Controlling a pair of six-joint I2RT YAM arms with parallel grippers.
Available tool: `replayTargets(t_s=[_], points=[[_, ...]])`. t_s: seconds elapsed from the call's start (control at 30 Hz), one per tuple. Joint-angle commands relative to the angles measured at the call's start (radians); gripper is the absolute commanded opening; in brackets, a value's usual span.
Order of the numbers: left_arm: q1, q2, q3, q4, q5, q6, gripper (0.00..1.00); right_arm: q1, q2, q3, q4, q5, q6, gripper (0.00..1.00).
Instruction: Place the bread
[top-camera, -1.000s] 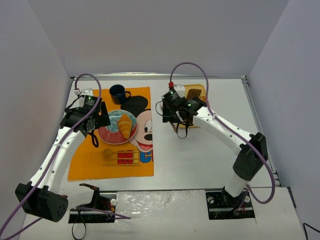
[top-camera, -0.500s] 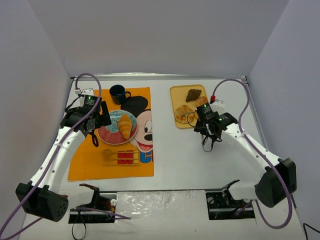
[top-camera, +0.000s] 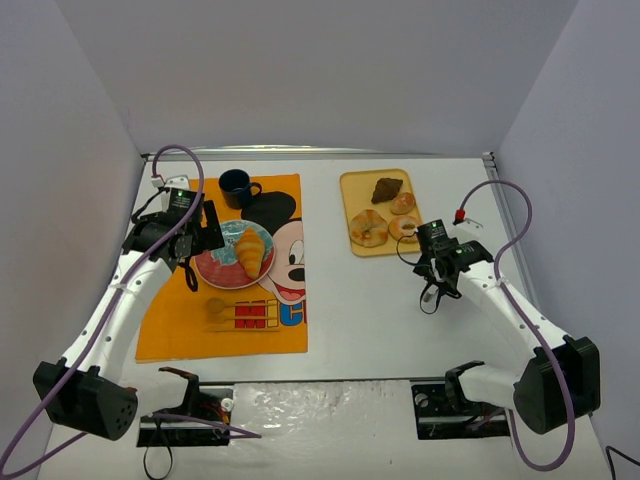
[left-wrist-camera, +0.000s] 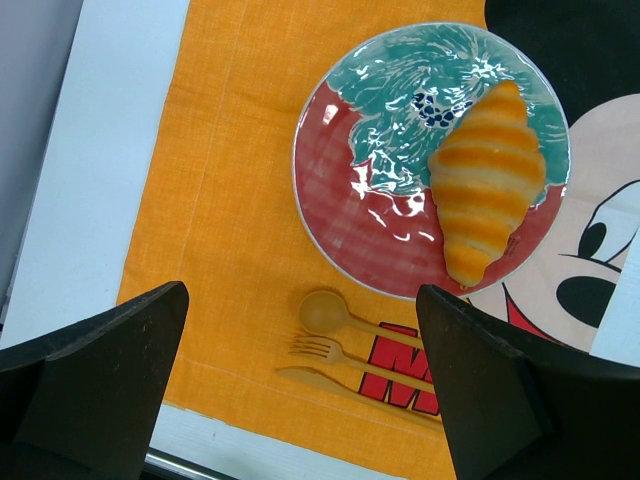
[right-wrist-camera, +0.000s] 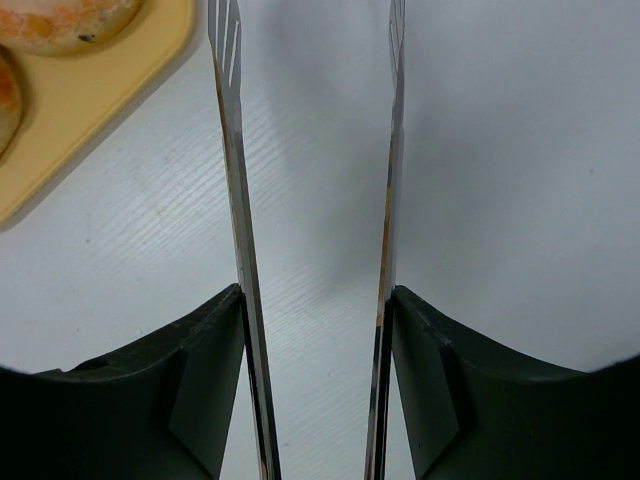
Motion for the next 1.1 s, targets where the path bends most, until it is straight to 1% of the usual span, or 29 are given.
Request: replayTargets(t_s=[0.0, 0.13, 0.23, 0.33, 0.5, 0.7, 0.9, 1.07], points=[[0.005, -0.005, 0.038, 0.039, 0.004, 0.019, 0.97, -0.026, -0.033, -0.026, 0.007, 0.074, 0.049, 0.54], [0.005, -0.003, 0.038, 0.042, 0.008, 0.019, 0.97, -0.026, -0.011, -0.05, 0.02, 0.061, 0.063, 0.59], [0.005, -0.002, 0.039, 0.042, 0.011, 0.02, 0.97, -0.026, 0.02, -0.067, 0.044, 0.039, 0.073, 0.61], [0.005, -0.003, 0.049, 0.04, 0.012, 0.02, 0.97, -0.025, 0.063, -0.087, 0.07, 0.001, 0.089, 0.62], [0.005, -0.006, 0.053, 0.04, 0.015, 0.017, 0.97, -0.026, 0.128, -0.102, 0.128, -0.058, 0.109, 0.66], [0.007, -0.007, 0.053, 0.039, 0.018, 0.014, 0.97, -0.023, 0.213, -0.101, 0.213, -0.139, 0.096, 0.69], [0.007, -0.006, 0.06, 0.037, 0.023, 0.014, 0.97, -0.021, 0.299, -0.091, 0.234, -0.167, 0.1, 0.78], [0.007, -0.007, 0.071, 0.032, 0.022, 0.014, 0.97, -0.018, 0.266, -0.132, 0.236, -0.166, 0.183, 0.89]])
